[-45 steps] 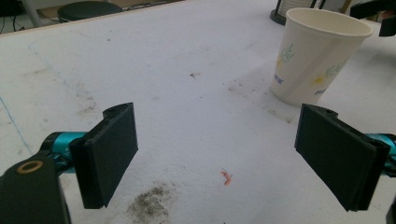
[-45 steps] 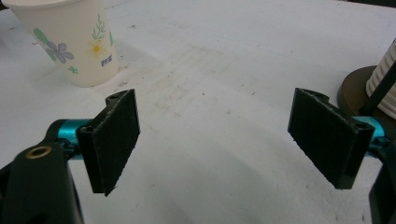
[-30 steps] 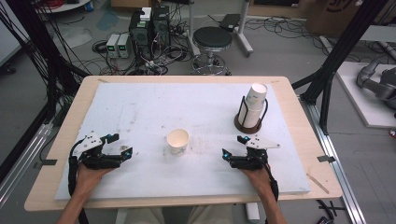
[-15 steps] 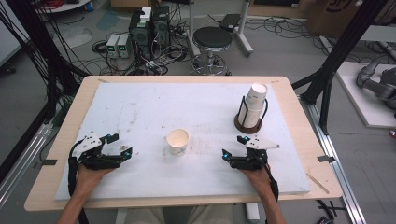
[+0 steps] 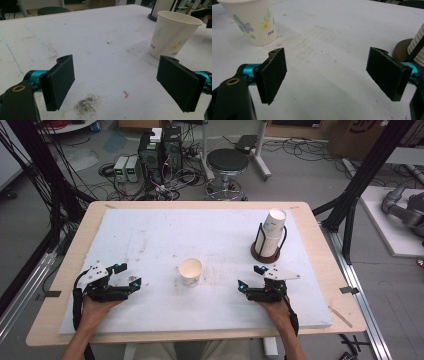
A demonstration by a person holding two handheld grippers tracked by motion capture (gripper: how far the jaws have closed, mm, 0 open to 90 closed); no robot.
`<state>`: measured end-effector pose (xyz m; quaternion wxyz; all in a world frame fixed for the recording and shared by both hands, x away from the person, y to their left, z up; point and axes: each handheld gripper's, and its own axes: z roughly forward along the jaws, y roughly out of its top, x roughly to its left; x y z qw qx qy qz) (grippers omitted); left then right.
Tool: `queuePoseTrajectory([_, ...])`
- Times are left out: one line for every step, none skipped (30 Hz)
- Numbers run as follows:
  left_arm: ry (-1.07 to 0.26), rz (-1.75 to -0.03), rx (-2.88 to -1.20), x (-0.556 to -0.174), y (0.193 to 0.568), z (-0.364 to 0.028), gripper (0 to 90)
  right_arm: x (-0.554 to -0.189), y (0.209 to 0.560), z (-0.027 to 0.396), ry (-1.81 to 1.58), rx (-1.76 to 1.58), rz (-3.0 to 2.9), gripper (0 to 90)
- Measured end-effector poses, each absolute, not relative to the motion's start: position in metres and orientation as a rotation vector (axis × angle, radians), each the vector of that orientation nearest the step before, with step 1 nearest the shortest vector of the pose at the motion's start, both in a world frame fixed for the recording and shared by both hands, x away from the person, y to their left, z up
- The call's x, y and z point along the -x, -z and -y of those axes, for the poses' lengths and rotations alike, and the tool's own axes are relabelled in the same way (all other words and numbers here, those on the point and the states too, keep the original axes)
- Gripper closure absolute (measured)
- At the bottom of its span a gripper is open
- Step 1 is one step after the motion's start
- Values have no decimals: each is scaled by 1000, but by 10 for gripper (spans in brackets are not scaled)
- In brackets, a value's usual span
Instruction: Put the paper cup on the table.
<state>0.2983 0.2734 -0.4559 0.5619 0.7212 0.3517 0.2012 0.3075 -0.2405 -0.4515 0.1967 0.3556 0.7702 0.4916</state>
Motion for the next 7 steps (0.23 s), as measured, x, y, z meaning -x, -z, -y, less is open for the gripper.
queuePoseTrajectory([-472,-832,-1696,-298,456,-274,149,-308,452,241,-1379,-985,-2155,170])
queuePoseTrajectory([-471,-833,-1694,-298,456,-274,149,-307,452,241,-1380,-988,-2154,170])
queuePoseTrajectory([-472,-832,-1692,-298,456,-274,149,-307,452,241,-1383,-992,-2154,170])
queuePoseTrajectory([-471,-835,-1689,-298,456,-274,149,-307,452,241,-1382,-991,-2153,170])
queuePoseTrajectory([-474,-836,-1685,-298,456,-274,149,-307,452,241,-1379,-994,-2151,170])
queuePoseTrajectory([-477,-832,-1684,-298,456,-274,149,-308,452,241,-1377,-996,-2150,170])
queuePoseTrajectory([-483,-828,-1680,-297,456,-275,149,-308,452,241,-1376,-1001,-2152,170])
